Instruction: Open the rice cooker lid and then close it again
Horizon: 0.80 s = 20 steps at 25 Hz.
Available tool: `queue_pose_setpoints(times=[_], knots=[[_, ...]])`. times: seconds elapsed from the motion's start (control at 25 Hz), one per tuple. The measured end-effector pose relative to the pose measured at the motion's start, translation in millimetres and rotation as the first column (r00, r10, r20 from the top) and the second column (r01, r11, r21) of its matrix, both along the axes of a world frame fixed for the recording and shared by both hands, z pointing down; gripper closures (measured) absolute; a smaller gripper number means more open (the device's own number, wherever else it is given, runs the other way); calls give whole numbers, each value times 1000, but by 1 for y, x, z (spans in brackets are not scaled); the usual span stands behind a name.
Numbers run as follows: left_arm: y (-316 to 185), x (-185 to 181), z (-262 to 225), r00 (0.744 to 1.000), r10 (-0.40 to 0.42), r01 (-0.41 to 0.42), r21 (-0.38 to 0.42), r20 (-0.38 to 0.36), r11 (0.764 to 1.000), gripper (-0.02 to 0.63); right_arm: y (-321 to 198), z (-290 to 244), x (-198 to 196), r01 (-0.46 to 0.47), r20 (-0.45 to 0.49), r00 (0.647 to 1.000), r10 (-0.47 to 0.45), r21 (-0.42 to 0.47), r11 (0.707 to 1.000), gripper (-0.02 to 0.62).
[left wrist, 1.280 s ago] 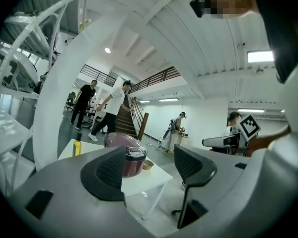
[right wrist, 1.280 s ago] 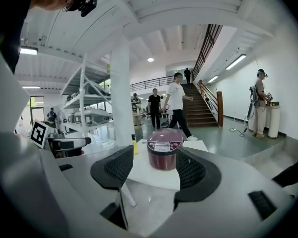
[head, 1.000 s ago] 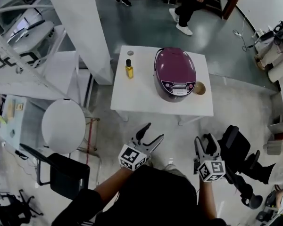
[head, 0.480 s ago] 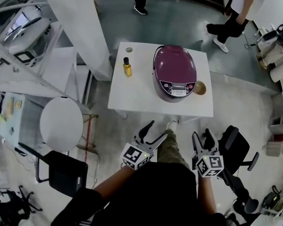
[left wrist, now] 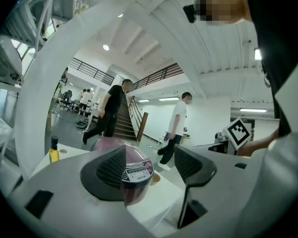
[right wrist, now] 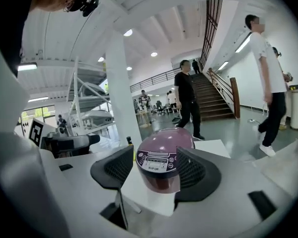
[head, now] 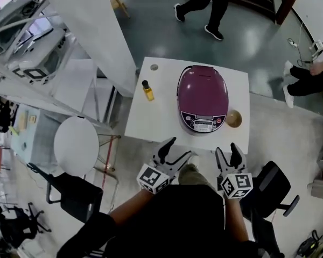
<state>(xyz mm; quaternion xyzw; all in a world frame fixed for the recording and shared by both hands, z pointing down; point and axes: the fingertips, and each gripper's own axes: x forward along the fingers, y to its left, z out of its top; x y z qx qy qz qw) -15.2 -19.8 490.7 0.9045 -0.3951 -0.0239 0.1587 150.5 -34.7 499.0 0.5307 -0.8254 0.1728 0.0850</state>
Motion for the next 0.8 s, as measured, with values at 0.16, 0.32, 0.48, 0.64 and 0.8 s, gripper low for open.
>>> queue_pose_setpoints(times=[0.16, 0.32, 0.48, 0.64, 0.8], knots=[[-38, 8, 1, 999, -39, 40, -29, 29, 999, 325, -26, 12, 6, 40, 42, 998, -38, -45, 998, 360], [-64, 10, 5, 994, -104, 106, -50, 45, 993, 325, -49, 24, 15, 87, 49, 995, -84, -74, 993, 360], [-76, 9, 11, 985, -161, 164, -57, 66, 985, 325, -67, 26, 22, 118, 58, 992, -114, -74, 990, 360], [-88, 8, 17, 976, -204, 209, -77, 77, 975, 325, -82, 33, 15, 180, 66, 982, -175, -84, 980, 360], [-99, 0, 11, 968, -235, 239, -38, 90, 970, 325, -94, 45, 3, 216, 83, 975, -208, -114, 970, 360]])
